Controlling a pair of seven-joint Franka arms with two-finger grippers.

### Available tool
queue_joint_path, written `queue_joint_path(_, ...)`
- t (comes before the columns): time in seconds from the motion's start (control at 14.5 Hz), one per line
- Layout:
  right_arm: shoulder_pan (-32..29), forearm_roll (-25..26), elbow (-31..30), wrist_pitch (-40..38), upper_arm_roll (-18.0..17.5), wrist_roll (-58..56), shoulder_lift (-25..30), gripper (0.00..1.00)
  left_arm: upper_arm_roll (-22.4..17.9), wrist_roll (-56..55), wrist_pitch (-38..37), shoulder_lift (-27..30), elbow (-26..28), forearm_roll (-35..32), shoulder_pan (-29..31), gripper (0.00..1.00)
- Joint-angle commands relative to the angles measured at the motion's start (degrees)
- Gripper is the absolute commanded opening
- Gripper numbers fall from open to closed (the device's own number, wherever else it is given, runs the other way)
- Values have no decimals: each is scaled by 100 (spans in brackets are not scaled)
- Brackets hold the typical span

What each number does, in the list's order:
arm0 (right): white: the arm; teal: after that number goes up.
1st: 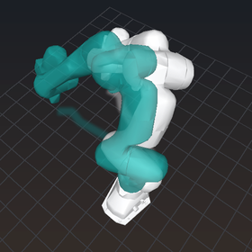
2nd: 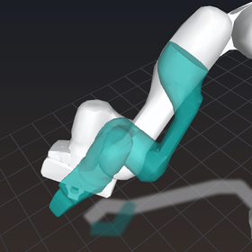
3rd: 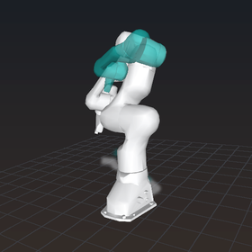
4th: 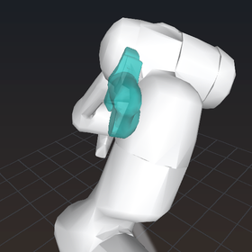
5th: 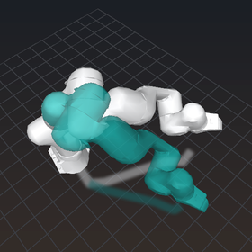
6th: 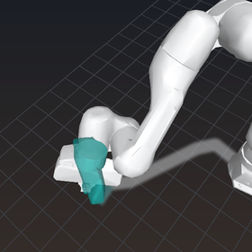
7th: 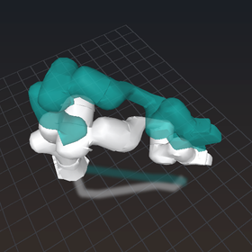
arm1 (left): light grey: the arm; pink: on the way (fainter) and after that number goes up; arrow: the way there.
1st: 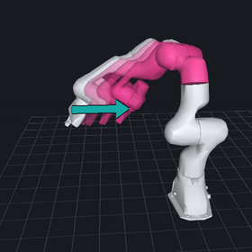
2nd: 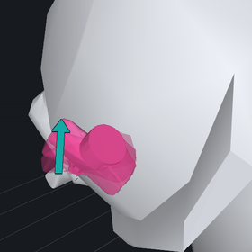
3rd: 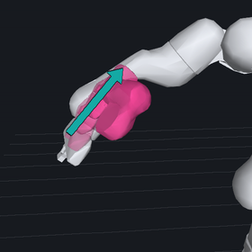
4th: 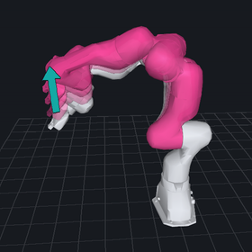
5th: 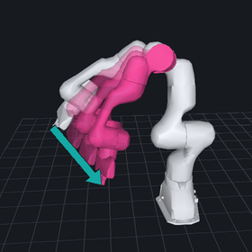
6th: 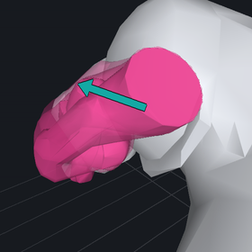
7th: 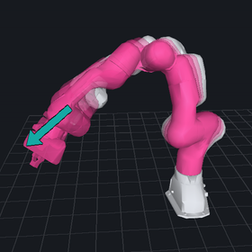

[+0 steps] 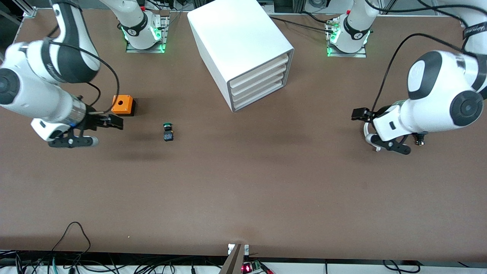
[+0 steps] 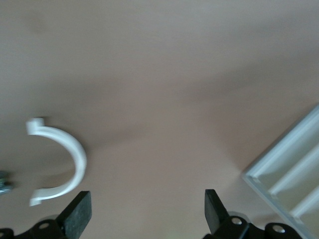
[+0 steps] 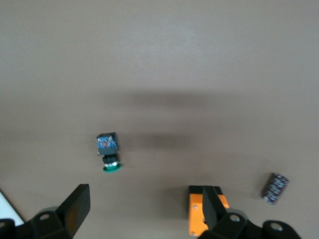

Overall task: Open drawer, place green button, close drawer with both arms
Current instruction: 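Grasp the green button with the right gripper while the left gripper nears the drawer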

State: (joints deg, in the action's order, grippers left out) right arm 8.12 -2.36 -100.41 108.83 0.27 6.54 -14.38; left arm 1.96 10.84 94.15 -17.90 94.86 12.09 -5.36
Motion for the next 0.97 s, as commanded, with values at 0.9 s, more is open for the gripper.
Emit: queue_joint_path(0.9, 586, 244, -1673, 2333, -395, -82, -469, 100, 428, 2071, 322, -1514, 1447, 4037, -501, 100)
